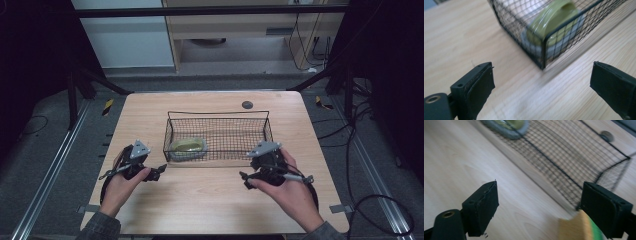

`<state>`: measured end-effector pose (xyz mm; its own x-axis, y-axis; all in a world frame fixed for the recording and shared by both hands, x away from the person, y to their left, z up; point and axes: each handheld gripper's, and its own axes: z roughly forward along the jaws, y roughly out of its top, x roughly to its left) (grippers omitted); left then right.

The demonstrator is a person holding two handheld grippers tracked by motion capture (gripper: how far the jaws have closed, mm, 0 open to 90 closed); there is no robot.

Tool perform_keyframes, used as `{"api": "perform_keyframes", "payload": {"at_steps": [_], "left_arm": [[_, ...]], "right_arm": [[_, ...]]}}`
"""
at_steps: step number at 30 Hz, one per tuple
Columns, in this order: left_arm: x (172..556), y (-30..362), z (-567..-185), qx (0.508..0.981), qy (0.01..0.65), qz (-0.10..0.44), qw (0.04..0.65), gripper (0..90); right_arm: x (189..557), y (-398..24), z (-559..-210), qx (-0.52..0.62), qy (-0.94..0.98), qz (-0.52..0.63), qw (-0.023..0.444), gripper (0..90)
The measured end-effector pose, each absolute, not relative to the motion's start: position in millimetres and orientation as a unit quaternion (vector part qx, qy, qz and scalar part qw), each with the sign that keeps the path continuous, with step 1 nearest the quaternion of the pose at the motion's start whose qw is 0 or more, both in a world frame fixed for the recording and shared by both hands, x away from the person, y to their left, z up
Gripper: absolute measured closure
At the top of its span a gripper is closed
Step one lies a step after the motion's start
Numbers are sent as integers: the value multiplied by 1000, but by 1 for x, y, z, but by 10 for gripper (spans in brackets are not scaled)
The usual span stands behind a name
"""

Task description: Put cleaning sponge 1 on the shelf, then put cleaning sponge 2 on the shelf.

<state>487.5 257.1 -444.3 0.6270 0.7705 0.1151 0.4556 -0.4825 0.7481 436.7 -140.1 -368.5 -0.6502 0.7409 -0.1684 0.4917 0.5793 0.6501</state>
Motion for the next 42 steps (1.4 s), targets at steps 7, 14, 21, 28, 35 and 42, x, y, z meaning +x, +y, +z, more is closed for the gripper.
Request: {"api": "perform_keyframes", "payload": {"at_steps": [7, 14, 21, 28, 35, 42], "left_arm": [[486, 262, -471, 828, 393, 226, 330, 49], [489, 275, -478, 809, 427, 216, 342, 52], [493, 283, -487, 801, 450, 200, 340, 53], [496, 282, -499, 811, 458, 190, 310, 52], [498, 284, -502, 810, 464, 190, 305, 33], [500, 287, -506, 807, 459, 195, 317, 1]], "right_arm": [[459, -170, -346, 415, 843, 264, 218, 195], [466, -186, -345, 442, 847, 229, 185, 234], [464, -192, -348, 449, 847, 224, 175, 235], [460, -204, -366, 469, 837, 232, 158, 218], [463, -212, -375, 480, 835, 227, 148, 219], [465, -216, -376, 479, 838, 221, 138, 236]]}}
